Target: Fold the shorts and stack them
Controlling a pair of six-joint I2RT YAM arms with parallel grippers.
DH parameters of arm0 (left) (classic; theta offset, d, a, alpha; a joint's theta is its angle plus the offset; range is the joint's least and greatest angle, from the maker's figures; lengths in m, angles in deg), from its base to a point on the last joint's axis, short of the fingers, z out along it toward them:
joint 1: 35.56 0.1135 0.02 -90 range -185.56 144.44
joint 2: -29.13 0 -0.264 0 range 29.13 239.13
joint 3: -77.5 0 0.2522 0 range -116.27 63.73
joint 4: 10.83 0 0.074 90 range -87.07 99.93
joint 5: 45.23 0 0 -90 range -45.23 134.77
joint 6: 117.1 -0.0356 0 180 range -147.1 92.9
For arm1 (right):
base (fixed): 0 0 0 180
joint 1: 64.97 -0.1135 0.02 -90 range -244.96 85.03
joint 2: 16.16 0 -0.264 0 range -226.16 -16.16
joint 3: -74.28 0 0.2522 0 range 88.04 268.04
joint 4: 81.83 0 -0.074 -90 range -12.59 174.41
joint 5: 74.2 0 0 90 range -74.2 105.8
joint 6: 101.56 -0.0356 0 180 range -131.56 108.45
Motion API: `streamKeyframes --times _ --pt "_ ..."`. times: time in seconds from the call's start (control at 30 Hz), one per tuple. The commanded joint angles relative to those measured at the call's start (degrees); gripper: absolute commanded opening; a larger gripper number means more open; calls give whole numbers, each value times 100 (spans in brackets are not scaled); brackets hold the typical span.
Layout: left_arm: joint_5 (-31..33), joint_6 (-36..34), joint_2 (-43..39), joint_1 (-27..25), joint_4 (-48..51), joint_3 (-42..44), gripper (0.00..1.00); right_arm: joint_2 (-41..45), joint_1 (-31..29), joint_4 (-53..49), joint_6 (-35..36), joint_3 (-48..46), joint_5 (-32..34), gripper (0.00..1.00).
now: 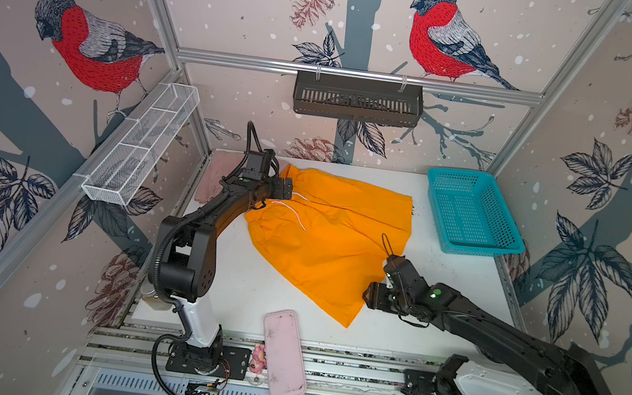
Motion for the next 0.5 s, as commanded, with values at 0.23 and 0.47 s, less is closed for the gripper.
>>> streamKeyframes --times 0.23,0.47 --pt "570 384 -825 38 334 494 98 -1352 -609 318 -27 283 54 45" --pt "15 381 -1006 37 192 597 98 -1414 -490 87 97 258 51 2"
